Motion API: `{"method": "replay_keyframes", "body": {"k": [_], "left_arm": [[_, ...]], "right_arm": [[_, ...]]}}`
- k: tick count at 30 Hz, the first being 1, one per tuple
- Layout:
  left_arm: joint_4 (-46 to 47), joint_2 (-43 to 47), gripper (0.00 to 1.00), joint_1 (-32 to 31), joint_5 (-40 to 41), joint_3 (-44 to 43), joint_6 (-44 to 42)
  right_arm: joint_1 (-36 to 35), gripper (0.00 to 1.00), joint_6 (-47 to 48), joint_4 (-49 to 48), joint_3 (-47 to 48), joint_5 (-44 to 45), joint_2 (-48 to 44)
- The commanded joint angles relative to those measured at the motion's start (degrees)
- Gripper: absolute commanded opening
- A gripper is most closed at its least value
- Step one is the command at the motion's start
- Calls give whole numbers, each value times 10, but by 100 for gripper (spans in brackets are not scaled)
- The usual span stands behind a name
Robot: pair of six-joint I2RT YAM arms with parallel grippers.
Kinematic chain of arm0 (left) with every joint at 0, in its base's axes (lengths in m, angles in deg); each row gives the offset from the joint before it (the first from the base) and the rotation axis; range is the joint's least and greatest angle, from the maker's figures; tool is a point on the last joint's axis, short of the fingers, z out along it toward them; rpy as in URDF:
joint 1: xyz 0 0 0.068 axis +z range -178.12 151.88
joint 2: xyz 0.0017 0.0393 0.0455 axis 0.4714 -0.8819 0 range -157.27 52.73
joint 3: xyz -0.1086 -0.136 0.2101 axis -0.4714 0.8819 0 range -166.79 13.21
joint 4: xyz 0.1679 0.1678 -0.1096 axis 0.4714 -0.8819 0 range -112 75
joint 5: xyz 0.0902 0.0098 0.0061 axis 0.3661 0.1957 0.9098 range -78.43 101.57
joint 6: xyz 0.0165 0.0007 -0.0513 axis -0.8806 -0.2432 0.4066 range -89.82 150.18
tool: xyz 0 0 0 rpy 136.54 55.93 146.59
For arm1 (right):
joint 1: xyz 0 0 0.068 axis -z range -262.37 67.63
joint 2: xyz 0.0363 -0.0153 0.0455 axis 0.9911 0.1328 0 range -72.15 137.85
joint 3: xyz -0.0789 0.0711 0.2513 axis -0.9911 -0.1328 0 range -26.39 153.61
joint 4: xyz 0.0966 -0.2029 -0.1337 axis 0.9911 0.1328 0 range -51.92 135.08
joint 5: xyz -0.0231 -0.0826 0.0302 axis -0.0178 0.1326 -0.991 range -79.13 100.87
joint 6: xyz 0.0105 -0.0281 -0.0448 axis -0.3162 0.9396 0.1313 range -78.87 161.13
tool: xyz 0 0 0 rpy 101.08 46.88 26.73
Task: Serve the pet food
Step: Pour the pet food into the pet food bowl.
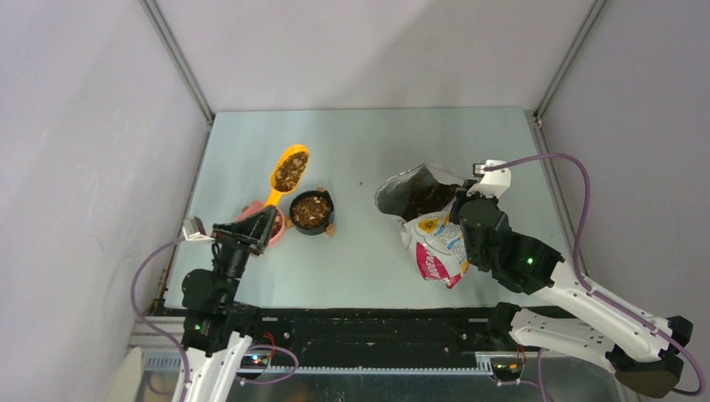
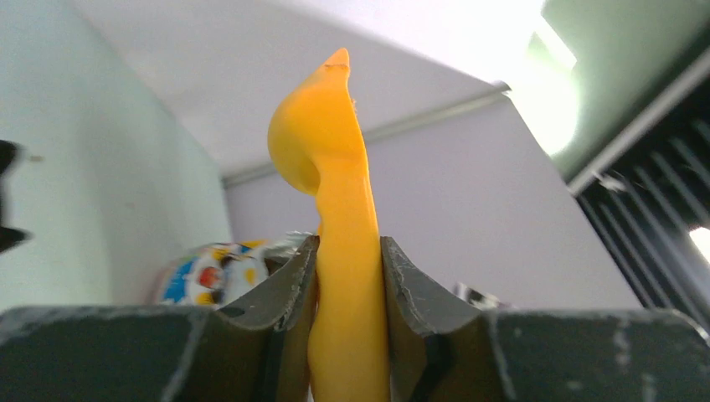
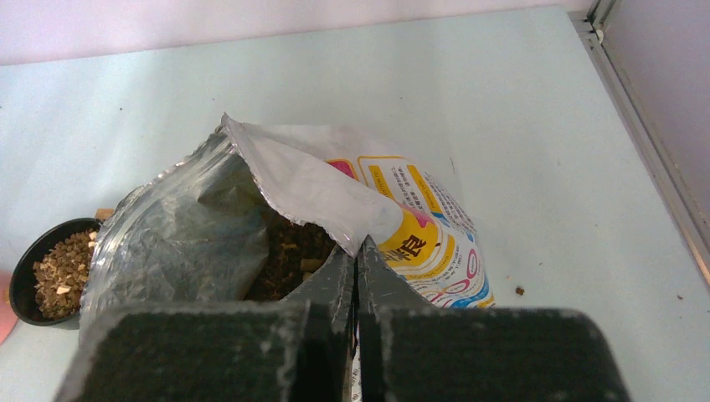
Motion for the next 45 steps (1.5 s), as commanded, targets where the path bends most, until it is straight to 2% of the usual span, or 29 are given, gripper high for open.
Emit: {"method": "replay_keyframes", "body": {"k": [1,6,21,35,45], "left_arm": [[-215,91,0,7,139,-58,-57],[-371,136,0,6,217,-100,-54],[-505,140,0,6,338,-167,-78],[-519,95,0,6,353,-149,-57],[-527,-30,0,6,341,-164,-73]], "right_arm": [[-7,0,-3,-85,19,21,-22],[-7,0,-3,-85,19,20,-17],[-4,0,0,-89,19,27,-10],[-1,0,4,-91,19,30,-2],[1,0,4,-91,19,30,0]]}}
